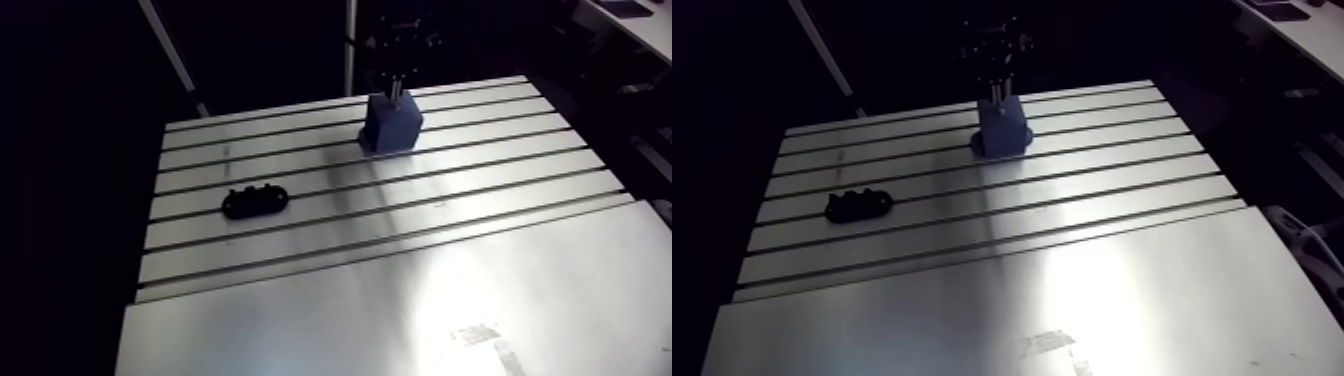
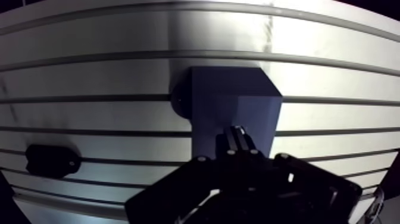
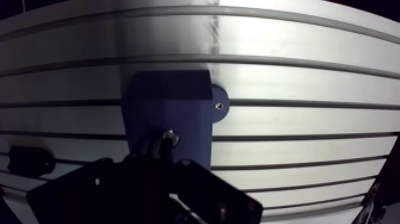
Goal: Pick up the M10 bolt and insert it into the hex recess until seated.
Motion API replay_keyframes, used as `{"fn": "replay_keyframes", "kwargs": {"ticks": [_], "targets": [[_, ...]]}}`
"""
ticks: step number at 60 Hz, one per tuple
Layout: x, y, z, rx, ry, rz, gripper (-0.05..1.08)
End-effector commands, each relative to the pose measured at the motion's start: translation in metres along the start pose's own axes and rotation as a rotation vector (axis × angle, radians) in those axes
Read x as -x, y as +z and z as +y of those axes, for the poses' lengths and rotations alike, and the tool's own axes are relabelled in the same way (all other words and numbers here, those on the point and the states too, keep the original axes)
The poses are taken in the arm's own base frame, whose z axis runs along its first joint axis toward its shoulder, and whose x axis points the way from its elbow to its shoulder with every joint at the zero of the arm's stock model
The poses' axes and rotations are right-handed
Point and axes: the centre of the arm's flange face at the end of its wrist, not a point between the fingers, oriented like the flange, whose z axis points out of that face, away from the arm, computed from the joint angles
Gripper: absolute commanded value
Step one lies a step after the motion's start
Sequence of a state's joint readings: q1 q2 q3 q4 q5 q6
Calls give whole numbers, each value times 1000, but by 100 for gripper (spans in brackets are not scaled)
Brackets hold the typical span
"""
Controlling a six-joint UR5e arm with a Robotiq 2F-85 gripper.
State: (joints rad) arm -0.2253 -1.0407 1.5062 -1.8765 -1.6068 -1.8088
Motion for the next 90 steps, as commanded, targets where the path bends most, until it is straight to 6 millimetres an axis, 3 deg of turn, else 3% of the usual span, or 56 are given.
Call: {"fn": "replay_keyframes", "kwargs": {"ticks": [1,6,7,8,9,10,11,12,13,14,15,16,17,18,19,49,63,74,83,90], "targets": [[0,-5,0,-1,-2,2,102],[1,-5,0,-2,-2,-4,101],[1,-6,0,-2,-2,-3,95],[1,-7,-1,-1,-3,-2,81],[1,-7,-1,-1,-3,-2,81],[1,-7,-1,0,-3,-2,61],[1,-7,-1,0,-3,-2,61],[1,-9,-1,0,-3,-2,40],[1,-9,-1,0,-3,-2,40],[2,-9,-2,0,-5,-3,25],[2,-9,-2,0,-5,-3,25],[3,-11,-3,0,-6,-2,11],[3,-11,-3,0,-6,-2,11],[4,-15,-4,0,-8,3,2],[5,-20,-5,1,-12,7,1],[50,-105,-19,29,-43,-44,0],[74,-148,-28,42,-44,22,1],[83,-165,-31,43,-31,55,1],[92,-169,-42,22,-31,35,1],[106,-183,-56,18,-17,73,1]]}}
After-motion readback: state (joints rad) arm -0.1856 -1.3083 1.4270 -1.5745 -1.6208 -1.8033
